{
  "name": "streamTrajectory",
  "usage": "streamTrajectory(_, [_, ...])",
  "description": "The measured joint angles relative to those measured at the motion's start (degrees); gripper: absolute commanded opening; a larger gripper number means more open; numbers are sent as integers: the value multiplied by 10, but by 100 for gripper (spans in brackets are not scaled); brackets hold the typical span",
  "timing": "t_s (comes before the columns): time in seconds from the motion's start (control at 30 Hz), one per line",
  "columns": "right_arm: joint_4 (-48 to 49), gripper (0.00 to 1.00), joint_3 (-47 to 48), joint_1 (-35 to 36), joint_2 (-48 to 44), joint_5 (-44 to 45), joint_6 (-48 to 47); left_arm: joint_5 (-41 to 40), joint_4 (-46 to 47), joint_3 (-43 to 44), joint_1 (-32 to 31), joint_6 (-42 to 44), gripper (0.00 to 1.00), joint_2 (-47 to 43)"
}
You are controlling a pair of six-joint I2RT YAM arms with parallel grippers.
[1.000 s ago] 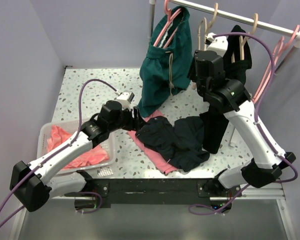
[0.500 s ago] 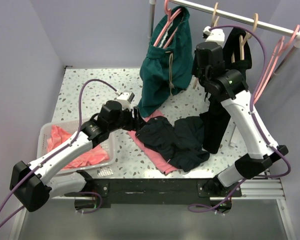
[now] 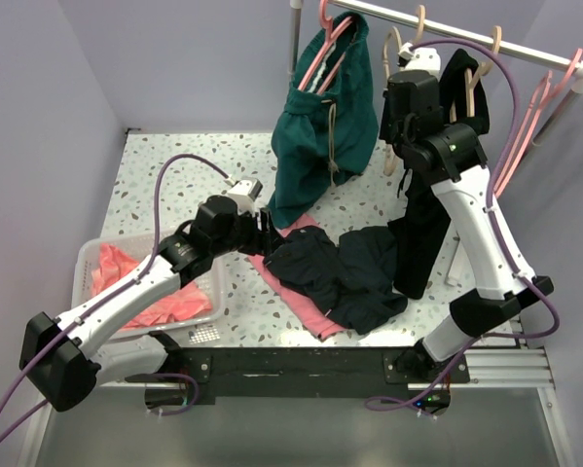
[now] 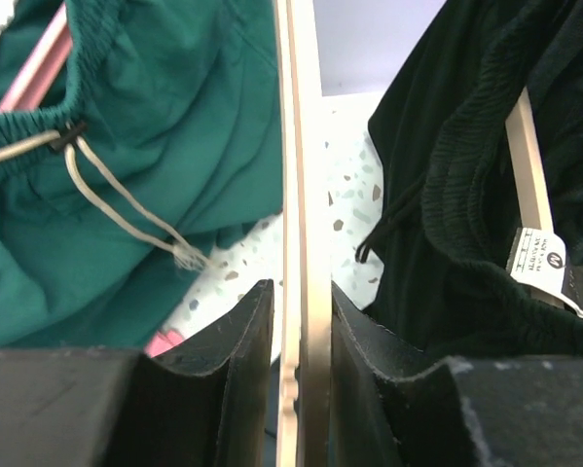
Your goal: Place the shorts on the hanger
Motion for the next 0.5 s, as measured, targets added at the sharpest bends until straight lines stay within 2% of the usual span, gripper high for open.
streamTrajectory(0.1, [-14,12,4,-2,2,-6,-6,2,0,0,0,0,61,3])
streamTrajectory(0.13, [-21,0,9,-3,3,-10,-9,3,0,0,0,0,61,4])
streamTrajectory(0.5, [-12,0,5,-10,-2,-33,-52,7,3,5,0,0,57,7])
